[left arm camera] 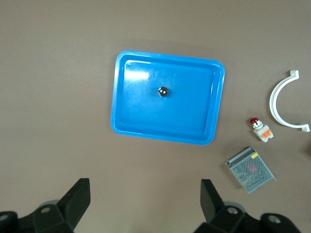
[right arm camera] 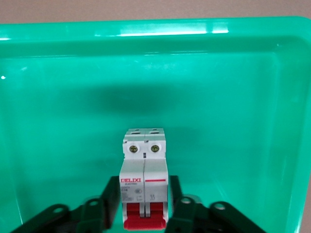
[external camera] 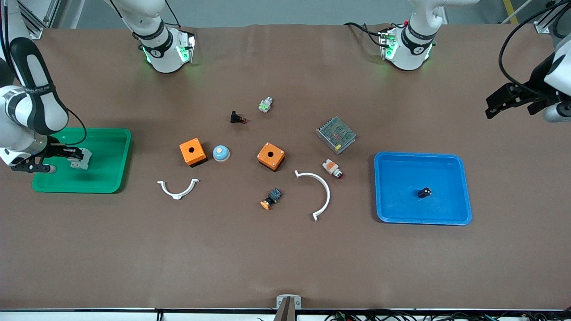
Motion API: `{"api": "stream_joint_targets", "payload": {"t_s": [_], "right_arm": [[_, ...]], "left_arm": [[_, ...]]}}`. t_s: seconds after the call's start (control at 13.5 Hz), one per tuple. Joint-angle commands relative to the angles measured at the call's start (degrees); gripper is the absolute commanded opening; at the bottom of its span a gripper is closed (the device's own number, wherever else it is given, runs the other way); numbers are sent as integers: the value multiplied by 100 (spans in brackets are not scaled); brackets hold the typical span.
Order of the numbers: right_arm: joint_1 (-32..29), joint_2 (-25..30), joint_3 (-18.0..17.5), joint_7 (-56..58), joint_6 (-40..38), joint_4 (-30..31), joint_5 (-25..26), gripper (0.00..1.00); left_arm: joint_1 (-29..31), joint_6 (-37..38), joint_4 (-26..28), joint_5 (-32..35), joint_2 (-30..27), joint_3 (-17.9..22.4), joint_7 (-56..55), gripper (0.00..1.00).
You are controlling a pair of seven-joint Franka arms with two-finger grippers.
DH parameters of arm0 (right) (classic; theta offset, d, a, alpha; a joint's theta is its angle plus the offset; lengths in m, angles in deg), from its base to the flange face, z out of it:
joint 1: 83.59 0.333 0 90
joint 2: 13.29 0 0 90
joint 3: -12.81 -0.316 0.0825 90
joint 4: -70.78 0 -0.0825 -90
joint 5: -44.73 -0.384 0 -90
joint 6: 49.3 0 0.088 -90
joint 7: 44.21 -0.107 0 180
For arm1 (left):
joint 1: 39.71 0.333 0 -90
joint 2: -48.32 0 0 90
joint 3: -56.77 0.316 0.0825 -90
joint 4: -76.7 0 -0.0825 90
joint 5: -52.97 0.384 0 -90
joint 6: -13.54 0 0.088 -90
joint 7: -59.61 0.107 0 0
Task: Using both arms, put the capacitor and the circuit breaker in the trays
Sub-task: 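Open the right gripper over the green tray while the left gripper rises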
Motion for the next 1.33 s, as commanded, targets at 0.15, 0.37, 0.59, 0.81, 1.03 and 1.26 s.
{"api": "stream_joint_targets", "payload": {"t_s": [0.15,0.37,0.59,0.81,1.03,1.26], "right_arm": [[381,845,-129,142,-1759,-587,-99,100],[1021,1652,-137,-902,-2678,-863,-99,100],[1646,2225,-137,-1572,-3144,-880,-64,100],[1973,2604,-146,-1687,-3338,-880,-99,100],[2288,2903,-146,-2045,-3557,-880,-309,100],[2378,2930,-146,-2364,-3690,-1002,-477,100]], "left_arm": [[-130,7,466,-100,-383,85,96,100],[-147,-98,721,-100,-515,68,87,100],[-139,-107,748,-161,-559,-37,-35,100],[-33,-125,730,-144,-524,-179,-36,100],[-77,-212,721,-135,-472,-187,-36,100],[-94,-274,704,-135,-401,-196,-36,100]]}}
